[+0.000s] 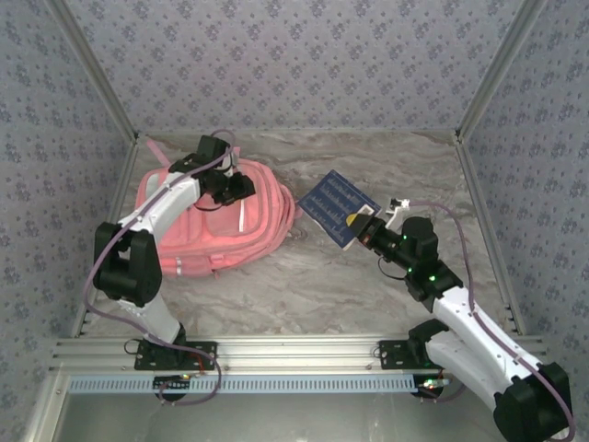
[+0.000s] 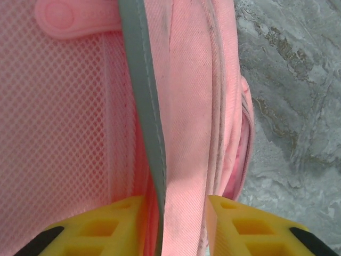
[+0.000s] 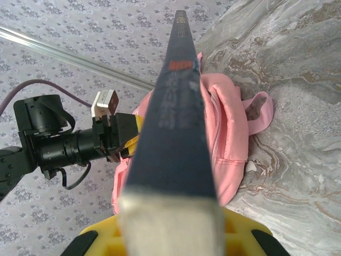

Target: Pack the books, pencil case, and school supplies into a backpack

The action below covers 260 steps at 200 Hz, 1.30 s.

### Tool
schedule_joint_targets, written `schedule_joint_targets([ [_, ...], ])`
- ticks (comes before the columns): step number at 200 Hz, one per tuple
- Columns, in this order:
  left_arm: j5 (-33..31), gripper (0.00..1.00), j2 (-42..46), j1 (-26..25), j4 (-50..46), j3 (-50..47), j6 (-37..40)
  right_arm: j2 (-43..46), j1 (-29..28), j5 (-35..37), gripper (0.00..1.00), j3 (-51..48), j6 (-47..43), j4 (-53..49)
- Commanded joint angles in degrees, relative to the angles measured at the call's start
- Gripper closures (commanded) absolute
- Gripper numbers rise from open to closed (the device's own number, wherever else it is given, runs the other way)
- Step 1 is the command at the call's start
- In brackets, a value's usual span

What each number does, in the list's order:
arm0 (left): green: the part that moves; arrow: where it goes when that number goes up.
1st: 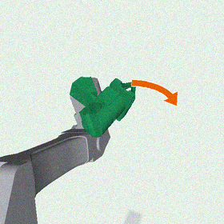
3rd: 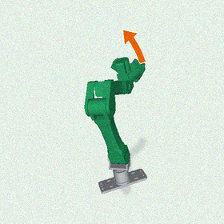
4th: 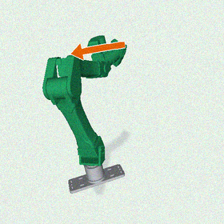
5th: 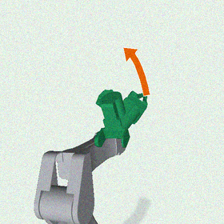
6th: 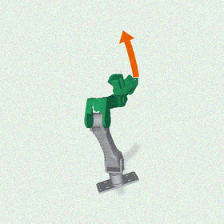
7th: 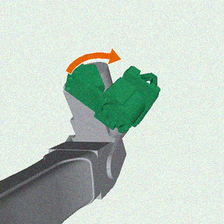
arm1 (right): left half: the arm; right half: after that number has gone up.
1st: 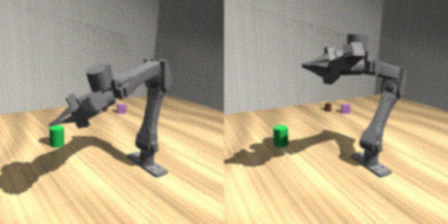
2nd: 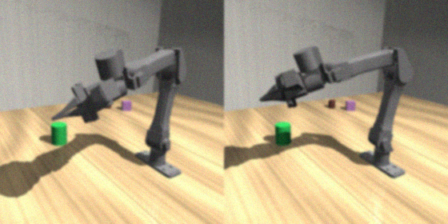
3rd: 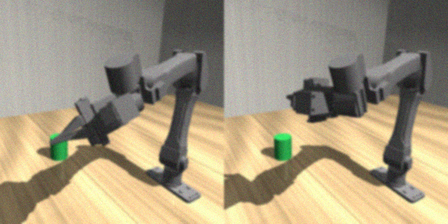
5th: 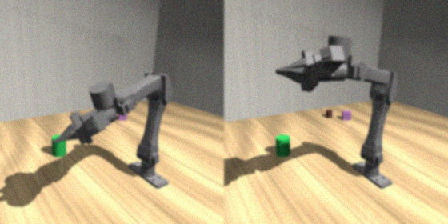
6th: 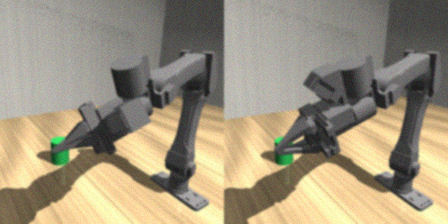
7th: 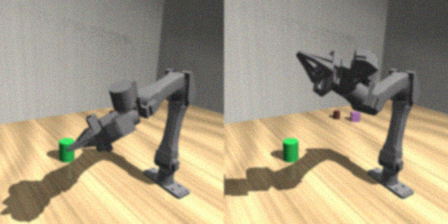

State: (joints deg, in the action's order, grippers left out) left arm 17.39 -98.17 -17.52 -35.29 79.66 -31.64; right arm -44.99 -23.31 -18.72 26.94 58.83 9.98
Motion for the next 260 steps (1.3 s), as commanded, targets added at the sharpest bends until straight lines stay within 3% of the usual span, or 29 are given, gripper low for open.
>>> schedule_joint_targets([
  [1, 0.51, 0.69, -1.83, 0.17, -2.30, 2.73, 2.38, 1.14, 1.59, -2.75, 1.00, 0.71, -0.50, 1.05],
  [54, 0.17, 0.69, -6.39, -0.56, -4.72, 5.92, 4.78, 0.40, 3.88, -4.59, 1.00, -0.31, 0.48, 2.80],
  [78, -3.59, 0.79, -8.12, -2.10, -8.35, 9.00, 7.87, 0.36, 4.55, -5.59, 1.00, 0.10, 0.40, 2.44],
  [99, -6.53, 1.00, -8.24, -4.74, -10.75, 11.54, 11.44, 0.56, 5.35, -6.00, 1.00, 1.52, -1.31, -1.18],
  [109, -6.96, 1.00, -8.24, -6.09, -12.03, 13.23, 13.25, 0.82, 5.63, -5.47, 1.00, 2.87, -3.01, -4.65],
  [135, -0.99, 1.00, -7.20, -9.07, -13.53, 16.68, 15.20, 1.83, 5.71, -3.60, 1.00, 6.66, -8.18, -13.90],
  [184, 2.60, 1.00, -1.82, -15.05, -18.14, 22.96, 16.35, 2.93, 7.17, -0.18, 1.00, 15.41, -18.11, -33.63],
  [231, 6.59, 1.00, 7.91, -13.49, -18.76, 20.98, 16.30, 6.94, 9.32, 4.79, 1.00, 21.57, -22.22, -48.22],
  [260, 13.47, 1.00, 11.32, -10.28, -18.00, 21.39, 15.48, 8.19, 10.76, -1.05, 1.00, 22.12, -22.27, -48.63],
])
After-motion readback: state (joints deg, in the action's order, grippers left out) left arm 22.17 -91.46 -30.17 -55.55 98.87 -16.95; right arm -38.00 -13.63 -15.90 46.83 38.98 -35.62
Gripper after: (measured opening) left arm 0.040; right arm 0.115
